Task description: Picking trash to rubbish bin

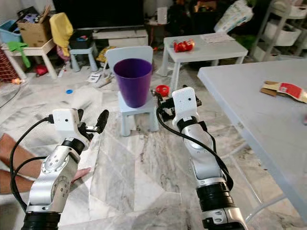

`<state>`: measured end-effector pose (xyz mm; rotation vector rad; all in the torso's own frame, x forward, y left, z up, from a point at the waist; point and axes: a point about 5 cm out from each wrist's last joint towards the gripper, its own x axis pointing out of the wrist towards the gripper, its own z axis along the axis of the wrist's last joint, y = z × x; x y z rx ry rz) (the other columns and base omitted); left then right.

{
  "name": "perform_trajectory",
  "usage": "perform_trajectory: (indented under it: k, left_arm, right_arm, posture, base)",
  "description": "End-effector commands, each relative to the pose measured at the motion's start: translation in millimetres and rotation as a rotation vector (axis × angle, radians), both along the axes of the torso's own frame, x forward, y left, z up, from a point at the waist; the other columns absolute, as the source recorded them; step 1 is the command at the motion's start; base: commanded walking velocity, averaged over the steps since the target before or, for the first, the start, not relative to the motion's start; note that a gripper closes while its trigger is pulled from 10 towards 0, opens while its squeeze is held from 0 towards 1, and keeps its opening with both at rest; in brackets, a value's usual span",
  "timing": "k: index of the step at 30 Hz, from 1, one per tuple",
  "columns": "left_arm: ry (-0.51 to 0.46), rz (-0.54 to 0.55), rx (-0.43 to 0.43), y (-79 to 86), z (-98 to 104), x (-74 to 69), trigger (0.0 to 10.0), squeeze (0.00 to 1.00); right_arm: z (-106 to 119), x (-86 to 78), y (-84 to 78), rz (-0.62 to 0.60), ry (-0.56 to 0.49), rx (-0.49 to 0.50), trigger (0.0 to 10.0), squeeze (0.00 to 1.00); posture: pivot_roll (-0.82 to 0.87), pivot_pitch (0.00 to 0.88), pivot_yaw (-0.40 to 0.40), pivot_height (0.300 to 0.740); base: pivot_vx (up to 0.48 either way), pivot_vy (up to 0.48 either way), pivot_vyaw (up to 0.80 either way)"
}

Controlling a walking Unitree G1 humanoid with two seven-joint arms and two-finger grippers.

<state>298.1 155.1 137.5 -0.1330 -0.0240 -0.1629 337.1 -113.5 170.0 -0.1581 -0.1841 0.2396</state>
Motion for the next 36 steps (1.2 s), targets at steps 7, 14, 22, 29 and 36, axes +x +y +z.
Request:
perform_trajectory:
  k: [7, 14, 22, 29, 36]
  left_arm:
    - [-0.028, -0.009, 0.001, -1.2, 5.2, 1.0, 10.0, 0.00]
    - [-0.025, -0.001, 0.016, 0.0, 4.1, 0.9, 10.0, 0.00]
    - [-0.027, -0.004, 0.015, 0.1, 3.3, 0.4, 10.0, 0.00]
    - [-0.024, -0.005, 0.014, -0.6, 2.6, 0.0, 10.0, 0.00]
    - [-0.014, -0.002, 0.018, -0.4, 0.9, -0.2, 10.0, 0.00]
  right_arm:
    - [4.6, 3.0, 1.0, 0.000, -0.014, 0.004, 10.0, 0.00]
    - [4.7, 3.2, 0.3, -0.003, -0.016, 0.003, 10.0, 0.00]
    - [4.5, 3.2, 0.1, -0.002, -0.016, 0.001, 10.0, 0.00]
    - [4.7, 3.2, 0.6, -0.001, -0.018, 0.002, 10.0, 0.00]
    - [3.8, 3.0, 0.4, -0.002, -0.016, 0.002, 10.0, 0.00]
  posture:
    - [0.01, 0.000, -0.009, 0.740]
    - [0.01, 0.000, -0.010, 0.740]
    - [0.01, 0.000, -0.012, 0.740]
    - [0.01, 0.000, -0.009, 0.740]
    - [0.01, 0.000, -0.009, 0.740]
  base:
    - [0.000, 0.000, -0.80]
    - [0.115, 0.106, -0.80]
    - [0.239, 0.146, -0.80]
    - [0.294, 0.355, -0.80]
    - [0.000, 0.000, -0.80]
